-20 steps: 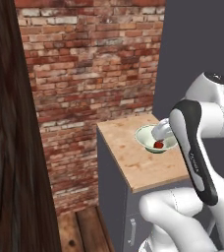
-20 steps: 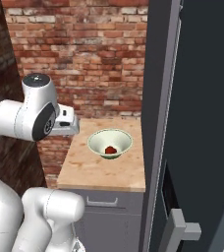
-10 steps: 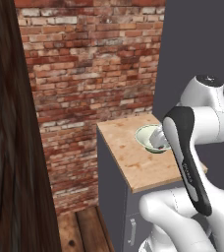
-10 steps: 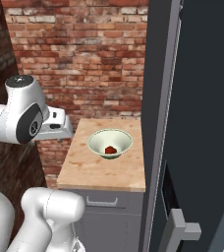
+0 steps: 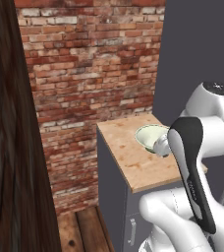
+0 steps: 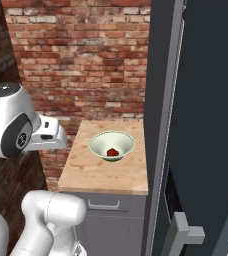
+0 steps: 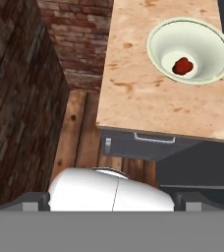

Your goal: Take the bell pepper, orange, and tangerine from the freezer and place them in the bowl on the counter.

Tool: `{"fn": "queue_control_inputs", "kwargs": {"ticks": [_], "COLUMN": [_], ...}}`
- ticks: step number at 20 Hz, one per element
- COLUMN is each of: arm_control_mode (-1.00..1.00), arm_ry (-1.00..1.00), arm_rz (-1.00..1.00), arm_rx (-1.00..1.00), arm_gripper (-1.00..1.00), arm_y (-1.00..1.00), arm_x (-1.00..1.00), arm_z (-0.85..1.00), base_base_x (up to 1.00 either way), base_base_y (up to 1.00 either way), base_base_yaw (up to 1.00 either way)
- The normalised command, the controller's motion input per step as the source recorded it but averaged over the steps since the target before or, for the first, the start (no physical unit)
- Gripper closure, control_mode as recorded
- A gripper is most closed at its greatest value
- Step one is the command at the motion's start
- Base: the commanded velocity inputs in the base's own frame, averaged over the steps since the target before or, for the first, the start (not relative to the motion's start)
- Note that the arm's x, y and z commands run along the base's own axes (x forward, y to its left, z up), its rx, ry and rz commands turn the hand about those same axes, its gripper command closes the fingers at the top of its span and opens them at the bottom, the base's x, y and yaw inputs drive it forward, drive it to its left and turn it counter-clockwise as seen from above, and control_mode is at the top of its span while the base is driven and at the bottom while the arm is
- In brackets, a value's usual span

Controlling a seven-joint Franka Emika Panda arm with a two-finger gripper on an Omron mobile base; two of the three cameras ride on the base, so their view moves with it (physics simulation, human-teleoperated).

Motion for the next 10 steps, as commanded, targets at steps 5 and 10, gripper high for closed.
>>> {"fn": "queue_control_inputs", "kwargs": {"ticks": [5, 10], "arm_control_mode": [-1.00, -1.00], "arm_ry": [0.00, 0.01], "arm_rz": [0.00, 0.00], "arm_rx": [0.00, 0.00], "arm_gripper": [-1.00, -1.00], "arm_y": [0.00, 0.00], "arm_x": [-0.07, -0.01], "arm_z": [0.00, 0.00], "base_base_x": [0.00, 0.00], "base_base_y": [0.00, 0.00], "base_base_yaw": [0.00, 0.00]}}
